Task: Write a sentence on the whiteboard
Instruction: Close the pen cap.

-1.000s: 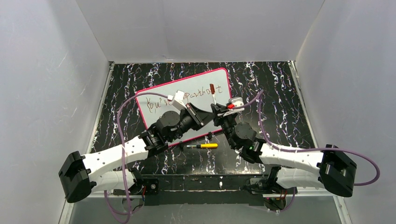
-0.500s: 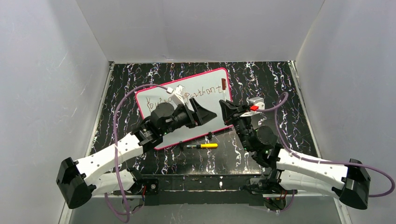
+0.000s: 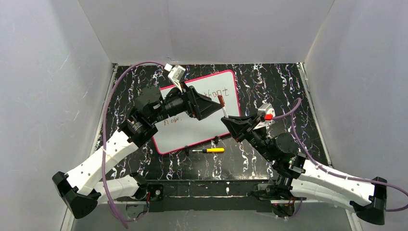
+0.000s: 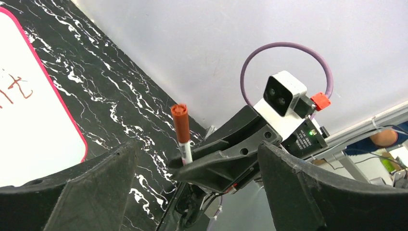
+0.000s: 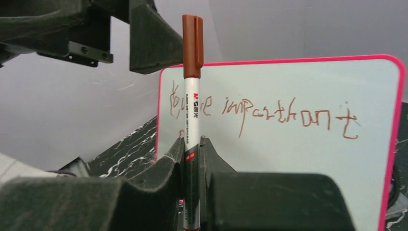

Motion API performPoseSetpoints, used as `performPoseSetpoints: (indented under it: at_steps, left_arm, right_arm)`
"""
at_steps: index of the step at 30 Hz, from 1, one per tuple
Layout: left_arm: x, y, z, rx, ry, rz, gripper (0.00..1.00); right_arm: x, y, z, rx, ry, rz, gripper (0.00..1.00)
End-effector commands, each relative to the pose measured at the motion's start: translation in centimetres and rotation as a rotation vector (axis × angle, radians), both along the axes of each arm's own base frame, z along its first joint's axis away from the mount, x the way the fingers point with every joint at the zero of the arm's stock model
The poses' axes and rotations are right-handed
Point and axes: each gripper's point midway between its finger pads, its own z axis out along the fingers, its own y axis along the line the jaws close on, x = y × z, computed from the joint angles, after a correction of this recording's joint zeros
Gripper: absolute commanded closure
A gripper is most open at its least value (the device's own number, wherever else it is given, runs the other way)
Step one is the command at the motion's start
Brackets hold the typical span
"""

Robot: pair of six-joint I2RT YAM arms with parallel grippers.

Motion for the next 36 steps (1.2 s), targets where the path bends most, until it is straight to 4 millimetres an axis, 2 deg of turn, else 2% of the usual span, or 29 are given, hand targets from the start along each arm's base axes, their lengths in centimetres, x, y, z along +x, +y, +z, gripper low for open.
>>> performPoseSetpoints:
  at_steps: [1,6,9,11,13,14,18,24,36]
  left_arm:
    - [-0.5,0.4,0.5,0.022,-0.03,-0.035,0.11]
    - [-0.3,-0.5,-0.5,0.03,0.027,-0.064,0.22]
    - [-0.3,-0.7,-0.5,0.023,0.037,-0.074,0.33]
    - [-0.3,-0.8,-0.3,0.02,0.039,-0.076,0.37]
    - [-0.3,-0.8,-0.3,0.018,0.04,-0.078,0.46]
    - [-0.3,-0.7,-0.4,0.019,0.045,-0.076,0.55]
    - [-0.4,-0.8,-1.3,0.026,0.073,-0.08,0.77]
    - [-0.7,-0.9,-2.8,0.035,0.119,-0.094,0.99]
    - [-2.3,-0.9,-5.8,0.048,0.17,-0.146,1.0]
  right_arm:
    - [-2.1,0.5,0.6,0.036,0.014,0.122,0.99]
    - [-2.6,1.0,0.9,0.039,0.008,0.161,0.99]
    - [-2.8,1.5,1.0,0.029,0.005,0.18,0.99]
    - [-2.7,1.8,0.8,0.014,0.009,0.181,0.99]
    - [-2.6,1.9,0.6,0.005,0.01,0.178,0.99]
    - [-2.5,1.9,0.5,0.005,0.011,0.175,0.99]
    - [-2.0,1.8,0.5,0.006,0.018,0.146,0.99]
    - [-1.6,1.7,0.9,0.02,0.017,0.124,0.99]
    - [0.1,0.8,2.1,0.096,0.023,0.021,0.99]
